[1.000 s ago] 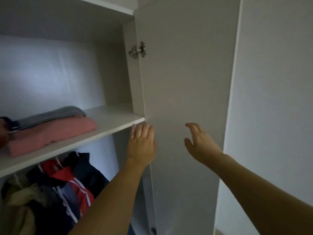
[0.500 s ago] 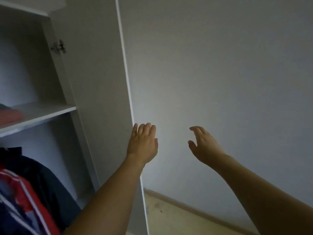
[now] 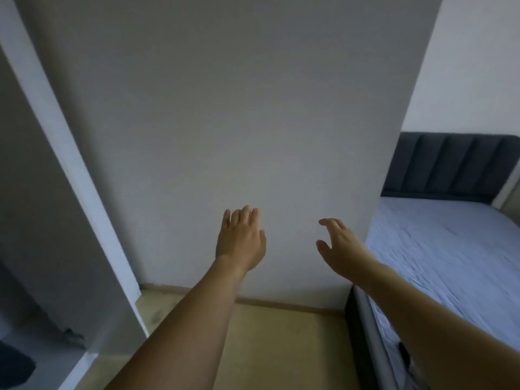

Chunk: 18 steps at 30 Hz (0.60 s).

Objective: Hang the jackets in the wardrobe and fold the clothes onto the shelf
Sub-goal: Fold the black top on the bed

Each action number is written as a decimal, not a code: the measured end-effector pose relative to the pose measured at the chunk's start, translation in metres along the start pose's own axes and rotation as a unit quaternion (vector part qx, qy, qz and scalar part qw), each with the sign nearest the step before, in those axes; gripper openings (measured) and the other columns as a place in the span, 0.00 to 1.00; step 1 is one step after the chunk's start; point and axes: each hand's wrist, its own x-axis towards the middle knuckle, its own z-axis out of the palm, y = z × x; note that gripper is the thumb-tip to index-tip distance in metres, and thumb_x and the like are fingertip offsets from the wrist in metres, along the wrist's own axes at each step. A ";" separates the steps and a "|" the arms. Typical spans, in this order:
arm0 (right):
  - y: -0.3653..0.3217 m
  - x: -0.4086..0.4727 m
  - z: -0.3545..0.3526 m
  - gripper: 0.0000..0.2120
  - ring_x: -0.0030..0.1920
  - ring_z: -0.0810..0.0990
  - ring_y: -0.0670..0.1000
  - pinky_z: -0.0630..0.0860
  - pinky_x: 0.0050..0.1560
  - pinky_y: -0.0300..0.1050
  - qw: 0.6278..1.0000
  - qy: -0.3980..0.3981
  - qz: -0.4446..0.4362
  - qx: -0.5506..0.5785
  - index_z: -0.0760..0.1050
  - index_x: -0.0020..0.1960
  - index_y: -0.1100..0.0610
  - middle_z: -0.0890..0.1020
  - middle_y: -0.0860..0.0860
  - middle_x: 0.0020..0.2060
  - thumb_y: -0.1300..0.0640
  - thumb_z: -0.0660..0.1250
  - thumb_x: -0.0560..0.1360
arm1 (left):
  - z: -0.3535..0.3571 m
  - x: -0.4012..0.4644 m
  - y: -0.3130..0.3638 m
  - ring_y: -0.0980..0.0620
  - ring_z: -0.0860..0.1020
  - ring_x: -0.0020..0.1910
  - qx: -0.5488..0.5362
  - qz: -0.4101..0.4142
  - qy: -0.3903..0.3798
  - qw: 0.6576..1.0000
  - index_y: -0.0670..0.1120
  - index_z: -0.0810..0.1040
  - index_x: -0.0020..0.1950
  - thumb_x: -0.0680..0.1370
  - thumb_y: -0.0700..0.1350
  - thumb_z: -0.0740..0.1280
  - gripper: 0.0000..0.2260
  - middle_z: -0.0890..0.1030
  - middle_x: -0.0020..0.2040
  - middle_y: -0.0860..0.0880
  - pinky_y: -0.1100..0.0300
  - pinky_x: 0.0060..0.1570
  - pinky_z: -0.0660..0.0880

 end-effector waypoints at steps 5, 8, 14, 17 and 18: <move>0.121 -0.041 -0.055 0.25 0.71 0.67 0.55 0.66 0.69 0.48 0.998 0.017 0.060 -0.009 0.60 0.75 0.57 0.65 0.55 0.73 0.53 0.61 0.80 | 0.025 0.004 0.124 0.43 0.61 0.74 -0.008 0.036 -0.023 0.999 0.43 0.58 0.76 0.82 0.50 0.53 0.24 0.61 0.76 0.44 0.44 0.76 0.48; 0.189 -0.063 -0.083 0.26 0.71 0.67 0.55 0.65 0.69 0.49 0.997 0.007 0.073 -0.009 0.59 0.75 0.57 0.64 0.54 0.74 0.53 0.61 0.80 | 0.037 0.005 0.195 0.44 0.64 0.72 -0.027 0.013 -0.011 0.999 0.43 0.60 0.75 0.81 0.50 0.54 0.23 0.65 0.74 0.44 0.45 0.76 0.51; 0.304 -0.101 -0.114 0.26 0.71 0.66 0.55 0.64 0.70 0.49 0.995 -0.053 0.083 -0.013 0.59 0.75 0.58 0.64 0.55 0.74 0.54 0.61 0.80 | 0.073 -0.007 0.314 0.44 0.68 0.69 -0.032 -0.009 -0.039 0.999 0.44 0.63 0.73 0.80 0.49 0.55 0.22 0.69 0.71 0.44 0.45 0.74 0.54; 0.355 -0.105 -0.127 0.26 0.71 0.67 0.56 0.64 0.69 0.49 0.994 -0.044 0.100 -0.005 0.60 0.75 0.58 0.65 0.55 0.73 0.55 0.61 0.80 | 0.098 0.000 0.353 0.44 0.68 0.69 -0.032 -0.016 -0.063 0.997 0.44 0.64 0.72 0.80 0.48 0.56 0.22 0.69 0.70 0.45 0.46 0.74 0.54; 0.373 -0.107 -0.130 0.26 0.71 0.67 0.56 0.65 0.69 0.49 0.994 -0.044 0.103 -0.007 0.61 0.75 0.58 0.65 0.55 0.73 0.55 0.62 0.80 | 0.108 0.002 0.365 0.43 0.68 0.69 -0.029 -0.022 -0.077 0.996 0.44 0.64 0.72 0.80 0.48 0.56 0.21 0.69 0.70 0.44 0.46 0.74 0.54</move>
